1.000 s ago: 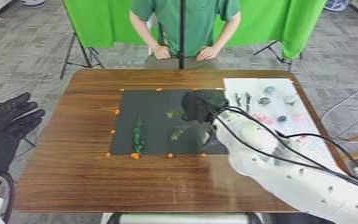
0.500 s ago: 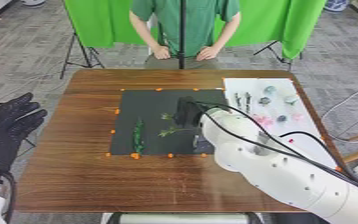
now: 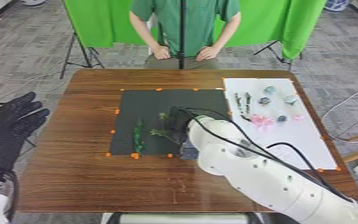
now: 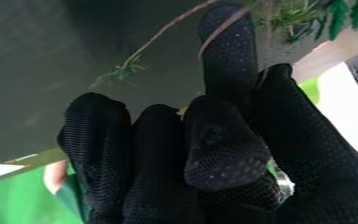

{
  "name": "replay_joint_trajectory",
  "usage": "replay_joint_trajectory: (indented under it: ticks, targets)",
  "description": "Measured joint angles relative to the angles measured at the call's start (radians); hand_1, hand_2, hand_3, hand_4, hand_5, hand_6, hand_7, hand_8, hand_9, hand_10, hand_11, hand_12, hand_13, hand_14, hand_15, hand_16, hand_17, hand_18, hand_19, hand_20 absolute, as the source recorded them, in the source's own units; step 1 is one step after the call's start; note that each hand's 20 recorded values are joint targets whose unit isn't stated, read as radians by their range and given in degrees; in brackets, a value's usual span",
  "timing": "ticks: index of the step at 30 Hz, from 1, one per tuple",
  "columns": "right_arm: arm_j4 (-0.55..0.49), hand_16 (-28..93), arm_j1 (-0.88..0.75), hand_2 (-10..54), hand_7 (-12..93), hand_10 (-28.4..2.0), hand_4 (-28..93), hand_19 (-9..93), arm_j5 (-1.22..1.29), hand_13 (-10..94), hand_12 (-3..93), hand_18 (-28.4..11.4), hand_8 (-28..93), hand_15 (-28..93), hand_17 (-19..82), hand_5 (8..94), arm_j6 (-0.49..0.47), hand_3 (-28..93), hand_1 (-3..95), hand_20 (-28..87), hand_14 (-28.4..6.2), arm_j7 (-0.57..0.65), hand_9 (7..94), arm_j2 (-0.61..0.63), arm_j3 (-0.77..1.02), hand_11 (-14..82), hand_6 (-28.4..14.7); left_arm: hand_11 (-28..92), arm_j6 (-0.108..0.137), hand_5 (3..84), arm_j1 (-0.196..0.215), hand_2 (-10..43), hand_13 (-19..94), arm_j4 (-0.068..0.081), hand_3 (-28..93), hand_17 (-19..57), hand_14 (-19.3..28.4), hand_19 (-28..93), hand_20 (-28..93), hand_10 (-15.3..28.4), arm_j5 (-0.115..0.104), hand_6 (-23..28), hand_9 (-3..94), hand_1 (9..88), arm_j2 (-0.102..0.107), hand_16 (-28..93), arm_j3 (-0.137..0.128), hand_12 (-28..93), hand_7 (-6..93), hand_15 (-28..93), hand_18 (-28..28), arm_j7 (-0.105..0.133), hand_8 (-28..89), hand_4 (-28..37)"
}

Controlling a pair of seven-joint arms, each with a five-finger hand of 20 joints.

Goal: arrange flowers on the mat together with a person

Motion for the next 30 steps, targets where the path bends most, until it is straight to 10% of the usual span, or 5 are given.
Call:
replay_joint_trajectory:
  ticks: [30]
  targets:
    - [0.025, 35, -0.075, 30.4, 19, -8.5, -25, 93, 0.085, 92, 31.1, -21.5, -9, 76, 60, 84.7, 0.039, 67, 10.6, 51, -4.7, 0.042, 93.7, -0.091, 0.12, 52.6, -2.9, 27, -0.008, 37.8, -0.025, 0.3, 29, 0.011, 70, -4.9, 15.3, 45, 17, 13.5, 0.003, 3.7, 33.5, 29.1, 0.008, 2, 0.015, 20, 25.0, 38, 21.3, -0.019, -9, -15.9]
